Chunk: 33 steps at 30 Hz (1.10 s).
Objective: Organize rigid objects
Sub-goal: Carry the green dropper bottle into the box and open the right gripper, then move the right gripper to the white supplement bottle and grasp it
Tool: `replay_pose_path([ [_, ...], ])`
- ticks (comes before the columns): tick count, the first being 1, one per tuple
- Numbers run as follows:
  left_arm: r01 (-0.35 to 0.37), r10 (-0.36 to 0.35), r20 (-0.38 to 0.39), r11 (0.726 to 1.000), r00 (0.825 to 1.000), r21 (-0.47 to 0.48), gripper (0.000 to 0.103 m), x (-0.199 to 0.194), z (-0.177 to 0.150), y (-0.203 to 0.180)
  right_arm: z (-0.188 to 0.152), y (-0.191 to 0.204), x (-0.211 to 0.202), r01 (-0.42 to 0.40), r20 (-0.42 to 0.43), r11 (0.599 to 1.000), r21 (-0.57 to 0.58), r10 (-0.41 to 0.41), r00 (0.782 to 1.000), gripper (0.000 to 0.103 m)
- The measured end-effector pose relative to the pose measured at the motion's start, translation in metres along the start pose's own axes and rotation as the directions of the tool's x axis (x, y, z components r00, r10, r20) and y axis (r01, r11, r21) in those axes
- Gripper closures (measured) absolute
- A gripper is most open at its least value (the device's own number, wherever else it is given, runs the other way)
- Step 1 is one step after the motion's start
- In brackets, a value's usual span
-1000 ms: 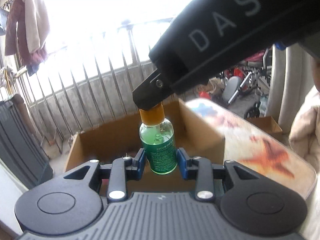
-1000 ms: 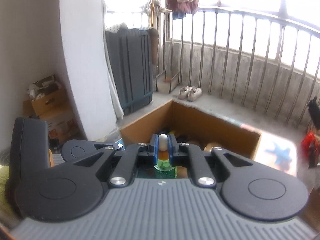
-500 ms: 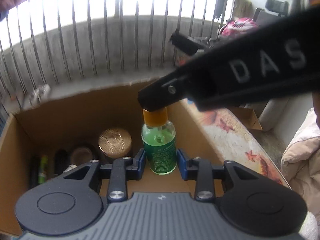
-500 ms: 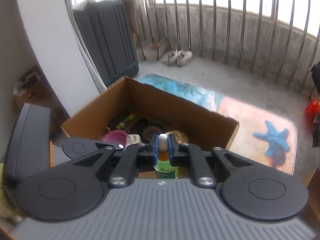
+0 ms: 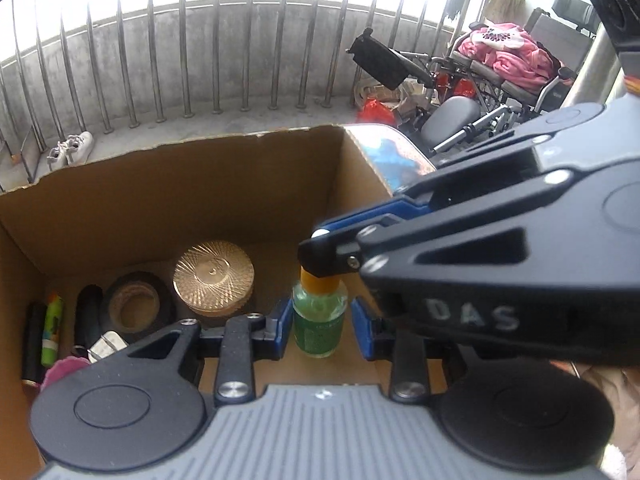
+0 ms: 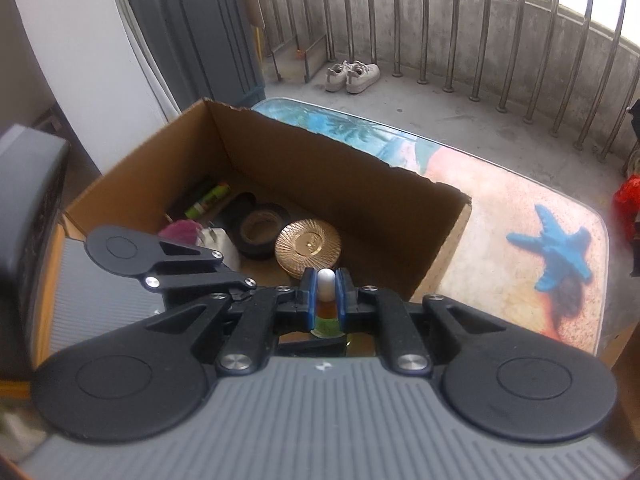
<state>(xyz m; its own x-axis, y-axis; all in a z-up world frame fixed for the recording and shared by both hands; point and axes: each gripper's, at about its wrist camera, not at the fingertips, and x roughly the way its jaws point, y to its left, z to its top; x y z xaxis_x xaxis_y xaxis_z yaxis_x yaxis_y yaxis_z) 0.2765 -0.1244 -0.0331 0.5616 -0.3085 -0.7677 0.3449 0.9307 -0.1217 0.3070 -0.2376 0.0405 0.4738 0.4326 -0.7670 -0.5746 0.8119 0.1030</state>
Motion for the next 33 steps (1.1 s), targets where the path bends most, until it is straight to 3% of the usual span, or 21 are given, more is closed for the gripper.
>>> replay_pose_path([
  [4, -0.008, 0.008, 0.0, 1.0, 1.0, 0.019, 0.069, -0.008, -0.001, -0.005, -0.005, 0.004, 0.013, 0.027, -0.023, 0.999, -0.034, -0.027, 0.999, 0.092],
  [7, -0.015, 0.014, 0.01, 0.999, 1.0, 0.034, 0.058, -0.014, -0.002, -0.007, -0.004, 0.007, 0.013, 0.025, -0.022, 0.999, -0.033, -0.026, 0.999, 0.089],
  [12, -0.037, 0.035, 0.039, 0.998, 0.999, 0.054, 0.041, -0.027, -0.006, -0.006, -0.003, 0.008, -0.004, 0.027, 0.014, 1.0, 0.012, -0.027, 1.0, 0.06],
  [17, -0.047, 0.04, 0.104, 0.997, 0.994, 0.063, 0.03, -0.066, -0.019, -0.009, -0.015, 0.019, -0.051, 0.035, 0.121, 0.995, 0.093, -0.046, 0.992, 0.045],
  [21, -0.024, 0.014, 0.173, 0.998, 0.985, 0.057, 0.022, -0.112, -0.039, -0.009, -0.047, 0.031, -0.103, -0.003, 0.257, 0.976, 0.22, -0.055, 0.965, 0.029],
  [23, -0.019, 0.005, 0.197, 0.998, 0.98, 0.065, 0.016, -0.133, -0.05, -0.011, -0.072, 0.041, -0.126, -0.041, 0.316, 0.956, 0.29, -0.056, 0.947, 0.026],
  [27, -0.015, -0.002, 0.216, 0.997, 0.976, 0.077, 0.015, -0.17, -0.075, -0.012, -0.124, 0.064, -0.16, -0.087, 0.402, 0.919, 0.385, -0.082, 0.912, 0.02],
  [30, -0.022, 0.003, 0.234, 0.997, 0.972, 0.078, 0.01, -0.193, -0.095, -0.011, -0.155, 0.081, -0.168, -0.105, 0.414, 0.89, 0.443, -0.1, 0.905, 0.018],
  [33, -0.046, 0.027, 0.252, 0.997, 0.967, 0.069, 0.01, -0.21, -0.114, -0.006, -0.177, 0.096, -0.164, -0.119, 0.394, 0.865, 0.488, -0.096, 0.914, 0.018],
])
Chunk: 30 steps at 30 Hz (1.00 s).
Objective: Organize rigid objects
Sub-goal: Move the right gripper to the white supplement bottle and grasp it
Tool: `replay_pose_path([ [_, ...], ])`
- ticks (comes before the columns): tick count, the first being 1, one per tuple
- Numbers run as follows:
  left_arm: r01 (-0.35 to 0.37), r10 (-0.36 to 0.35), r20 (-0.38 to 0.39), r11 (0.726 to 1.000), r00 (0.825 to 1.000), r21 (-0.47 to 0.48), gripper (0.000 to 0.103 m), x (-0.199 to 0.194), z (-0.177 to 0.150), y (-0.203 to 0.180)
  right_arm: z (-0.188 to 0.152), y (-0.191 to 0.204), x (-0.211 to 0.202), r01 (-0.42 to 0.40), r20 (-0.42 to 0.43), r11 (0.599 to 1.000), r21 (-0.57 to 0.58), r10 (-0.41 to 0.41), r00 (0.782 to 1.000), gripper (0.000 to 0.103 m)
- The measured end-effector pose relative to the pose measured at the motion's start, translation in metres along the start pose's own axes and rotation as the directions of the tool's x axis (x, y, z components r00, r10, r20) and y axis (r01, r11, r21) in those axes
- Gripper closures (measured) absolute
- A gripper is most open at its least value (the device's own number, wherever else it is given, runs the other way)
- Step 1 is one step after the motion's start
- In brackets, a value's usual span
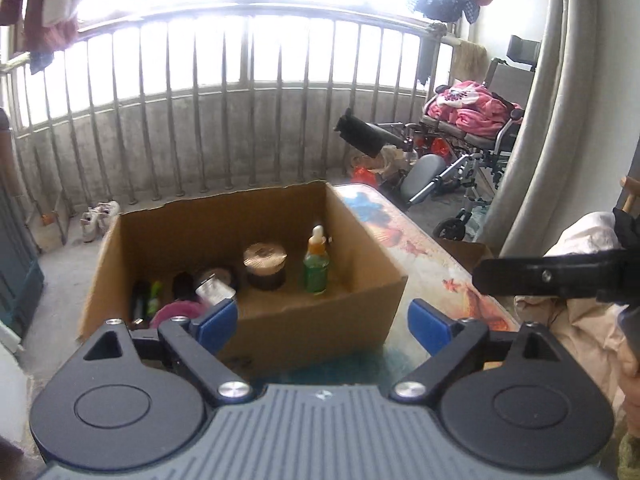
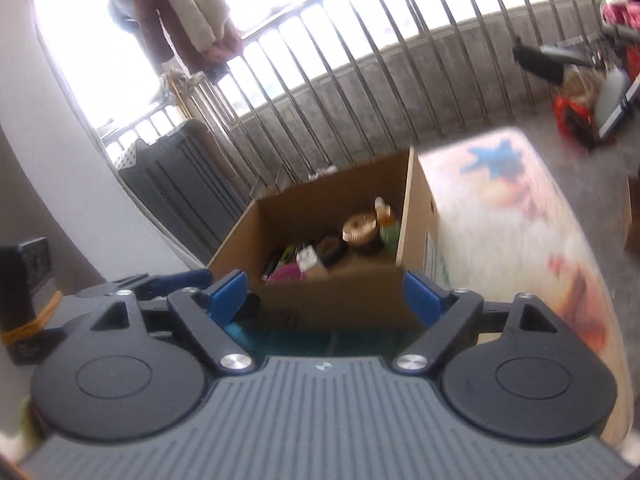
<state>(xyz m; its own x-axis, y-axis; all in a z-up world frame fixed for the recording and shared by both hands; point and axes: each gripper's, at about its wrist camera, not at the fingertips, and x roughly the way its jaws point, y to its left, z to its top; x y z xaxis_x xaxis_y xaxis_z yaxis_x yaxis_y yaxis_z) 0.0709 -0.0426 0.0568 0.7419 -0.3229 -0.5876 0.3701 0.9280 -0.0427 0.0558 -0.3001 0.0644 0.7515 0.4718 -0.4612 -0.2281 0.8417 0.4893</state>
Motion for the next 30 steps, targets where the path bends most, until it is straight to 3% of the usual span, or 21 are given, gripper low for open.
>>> replay_pose_path([
  [7, -0.08, 0.079, -0.029, 0.995, 0.996, -0.052, 0.009, -0.016, -0.032, 0.024, -0.028, 0.022, 0.015, -0.002, -0.065, 1.0, -0.012, 0.001, 0.998, 0.017],
  [16, -0.192, 0.183, -0.078, 0.973, 0.98, -0.129, 0.009, -0.013, -0.066, 0.064, -0.033, 0.065, 0.049, -0.047, -0.144, 0.993, -0.106, 0.032, 0.989, 0.018],
  [25, -0.308, 0.304, -0.045, 0.94, 0.952, -0.145, 0.01, -0.002, -0.084, 0.092, -0.032, 0.112, 0.112, -0.15, -0.253, 0.974, -0.168, 0.105, 0.962, 0.018],
  [30, -0.315, 0.315, -0.022, 0.938, 0.949, -0.147, 0.01, 0.01, -0.089, 0.1, -0.03, 0.137, 0.152, -0.206, -0.32, 0.962, -0.18, 0.141, 0.937, 0.019],
])
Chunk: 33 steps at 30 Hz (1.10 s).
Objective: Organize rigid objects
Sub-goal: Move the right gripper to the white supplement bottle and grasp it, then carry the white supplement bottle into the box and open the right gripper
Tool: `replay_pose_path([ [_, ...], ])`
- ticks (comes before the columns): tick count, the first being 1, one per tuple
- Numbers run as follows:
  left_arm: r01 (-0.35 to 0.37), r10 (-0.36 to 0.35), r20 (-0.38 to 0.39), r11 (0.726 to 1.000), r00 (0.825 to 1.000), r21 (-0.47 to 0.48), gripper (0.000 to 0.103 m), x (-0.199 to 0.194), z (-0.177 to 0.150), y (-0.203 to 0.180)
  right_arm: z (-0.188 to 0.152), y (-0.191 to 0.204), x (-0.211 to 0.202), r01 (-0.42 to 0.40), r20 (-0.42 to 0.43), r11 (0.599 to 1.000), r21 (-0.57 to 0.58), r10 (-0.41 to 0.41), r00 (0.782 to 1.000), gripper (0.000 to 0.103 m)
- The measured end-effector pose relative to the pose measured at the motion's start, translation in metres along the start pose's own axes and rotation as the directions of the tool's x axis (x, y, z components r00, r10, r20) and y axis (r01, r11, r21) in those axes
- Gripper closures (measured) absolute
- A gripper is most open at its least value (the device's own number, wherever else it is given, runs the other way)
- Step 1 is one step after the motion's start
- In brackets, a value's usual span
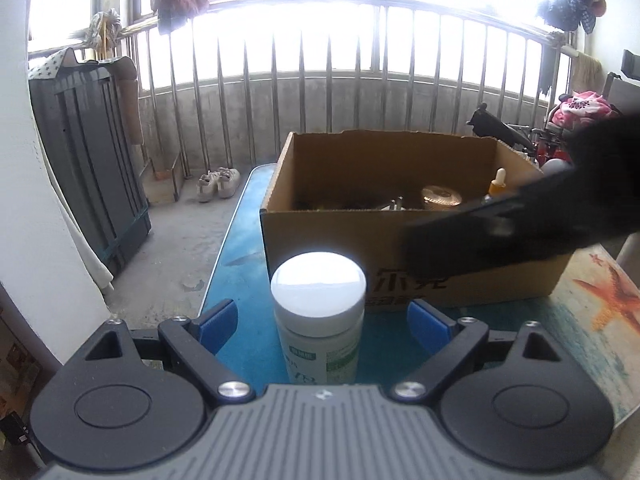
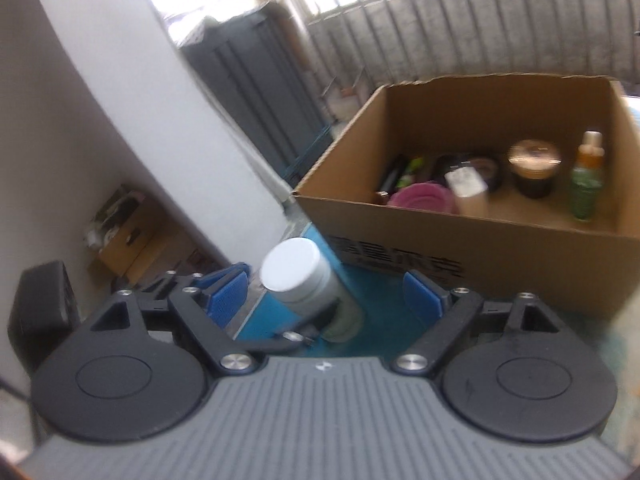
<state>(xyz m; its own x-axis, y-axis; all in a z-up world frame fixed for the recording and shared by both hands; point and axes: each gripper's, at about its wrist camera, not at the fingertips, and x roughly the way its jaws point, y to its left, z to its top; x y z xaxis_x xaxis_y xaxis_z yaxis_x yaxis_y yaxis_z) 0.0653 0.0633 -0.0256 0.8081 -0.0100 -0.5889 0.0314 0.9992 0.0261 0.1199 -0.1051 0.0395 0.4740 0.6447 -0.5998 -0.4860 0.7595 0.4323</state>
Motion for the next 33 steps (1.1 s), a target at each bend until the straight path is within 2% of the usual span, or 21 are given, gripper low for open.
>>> replay_pose_path([
  [3, 0.014, -0.014, -0.011, 1.0, 1.0, -0.015, 0.013, 0.01, -0.002, 0.0, 0.009, 0.007, 0.021, -0.015, -0.035, 1.0, -0.019, 0.014, 0.999, 0.019],
  [8, 0.039, -0.04, -0.04, 0.998, 0.998, -0.048, 0.025, 0.022, -0.005, 0.002, 0.015, 0.012, 0.05, -0.013, -0.097, 0.999, -0.052, 0.008, 0.995, 0.02],
  [12, 0.043, -0.047, -0.052, 0.997, 0.998, -0.069, 0.028, 0.028, -0.005, 0.004, 0.018, 0.016, 0.064, -0.013, -0.129, 0.996, -0.088, 0.002, 0.992, 0.021],
  [15, 0.046, -0.051, -0.058, 0.996, 0.997, -0.082, 0.029, 0.031, -0.005, 0.006, 0.02, 0.017, 0.072, -0.009, -0.142, 0.995, -0.104, -0.006, 0.99, 0.023],
  [17, 0.052, -0.057, -0.062, 0.995, 0.996, -0.085, 0.033, 0.032, -0.005, 0.006, 0.021, 0.017, 0.076, -0.008, -0.148, 0.994, -0.11, -0.009, 0.989, 0.024],
  [30, 0.063, -0.069, -0.066, 0.993, 0.995, -0.097, 0.045, 0.033, -0.001, 0.011, 0.019, 0.015, 0.093, -0.017, -0.183, 0.993, -0.117, -0.005, 0.983, 0.042],
  [33, 0.063, -0.07, -0.068, 0.993, 0.995, -0.099, 0.045, 0.032, -0.001, 0.01, 0.019, 0.016, 0.094, -0.015, -0.181, 0.993, -0.118, -0.006, 0.983, 0.042],
])
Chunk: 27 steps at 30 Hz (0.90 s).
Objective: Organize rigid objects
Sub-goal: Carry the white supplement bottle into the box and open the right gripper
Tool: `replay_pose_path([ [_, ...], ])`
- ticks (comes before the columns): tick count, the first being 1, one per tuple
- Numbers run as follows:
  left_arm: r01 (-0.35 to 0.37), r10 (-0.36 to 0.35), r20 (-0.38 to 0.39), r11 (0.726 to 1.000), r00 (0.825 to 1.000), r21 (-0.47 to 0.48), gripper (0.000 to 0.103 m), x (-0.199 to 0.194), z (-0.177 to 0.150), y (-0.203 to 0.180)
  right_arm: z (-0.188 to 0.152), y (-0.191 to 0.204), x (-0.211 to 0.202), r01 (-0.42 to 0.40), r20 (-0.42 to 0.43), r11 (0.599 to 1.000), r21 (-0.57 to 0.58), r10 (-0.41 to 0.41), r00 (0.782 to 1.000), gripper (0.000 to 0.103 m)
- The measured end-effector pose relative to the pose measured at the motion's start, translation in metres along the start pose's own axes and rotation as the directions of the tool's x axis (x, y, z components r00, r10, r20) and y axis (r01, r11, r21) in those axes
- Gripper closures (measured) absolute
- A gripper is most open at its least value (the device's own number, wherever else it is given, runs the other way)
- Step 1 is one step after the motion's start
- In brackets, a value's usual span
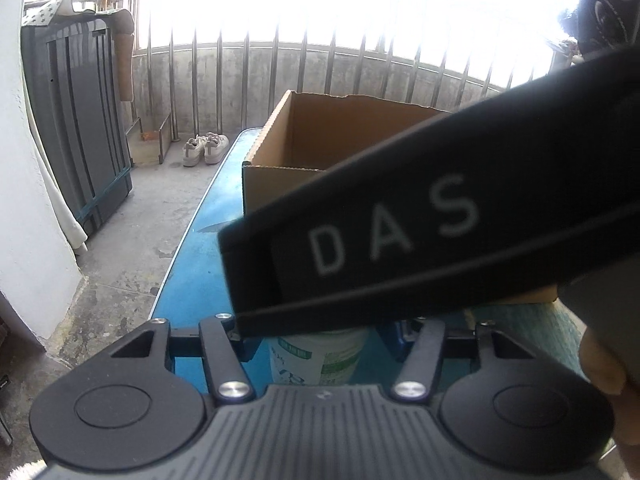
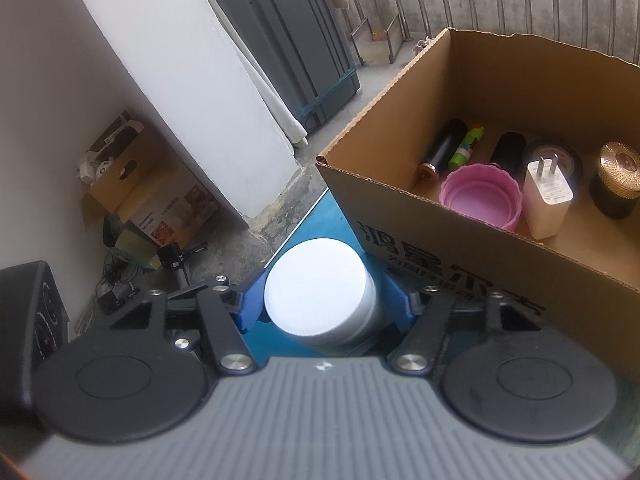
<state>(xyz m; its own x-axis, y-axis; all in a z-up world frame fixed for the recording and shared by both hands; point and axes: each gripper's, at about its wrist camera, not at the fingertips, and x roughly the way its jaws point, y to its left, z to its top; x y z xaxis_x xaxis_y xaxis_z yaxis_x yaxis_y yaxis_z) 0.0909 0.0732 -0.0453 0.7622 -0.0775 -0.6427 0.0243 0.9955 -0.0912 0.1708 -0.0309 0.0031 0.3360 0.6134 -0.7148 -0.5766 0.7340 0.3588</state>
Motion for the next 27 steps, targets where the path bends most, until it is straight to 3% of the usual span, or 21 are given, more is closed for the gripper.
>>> replay_pose_path([
  [9, 0.005, -0.005, -0.001, 1.0, 1.0, -0.013, 0.048, -0.003, 0.0, -0.001, -0.003, 0.002, -0.001, 0.011, 0.014, 1.0, -0.009, -0.011, 1.0, 0.043],
  [15, 0.046, -0.046, 0.004, 0.999, 0.999, 0.001, 0.048, -0.012, 0.0, -0.012, -0.01, -0.001, -0.013, 0.035, 0.038, 0.999, 0.005, -0.035, 0.999, 0.044],
  [22, 0.091, -0.093, 0.019, 0.993, 0.995, 0.069, 0.047, -0.032, -0.002, -0.046, -0.03, -0.009, -0.05, 0.076, 0.085, 0.996, 0.045, -0.079, 0.993, 0.045],
  [27, 0.136, -0.146, 0.065, 0.981, 0.987, 0.14, 0.047, -0.066, 0.011, -0.073, -0.038, -0.005, -0.1, 0.088, 0.168, 0.995, 0.042, -0.094, 0.981, 0.045],
])
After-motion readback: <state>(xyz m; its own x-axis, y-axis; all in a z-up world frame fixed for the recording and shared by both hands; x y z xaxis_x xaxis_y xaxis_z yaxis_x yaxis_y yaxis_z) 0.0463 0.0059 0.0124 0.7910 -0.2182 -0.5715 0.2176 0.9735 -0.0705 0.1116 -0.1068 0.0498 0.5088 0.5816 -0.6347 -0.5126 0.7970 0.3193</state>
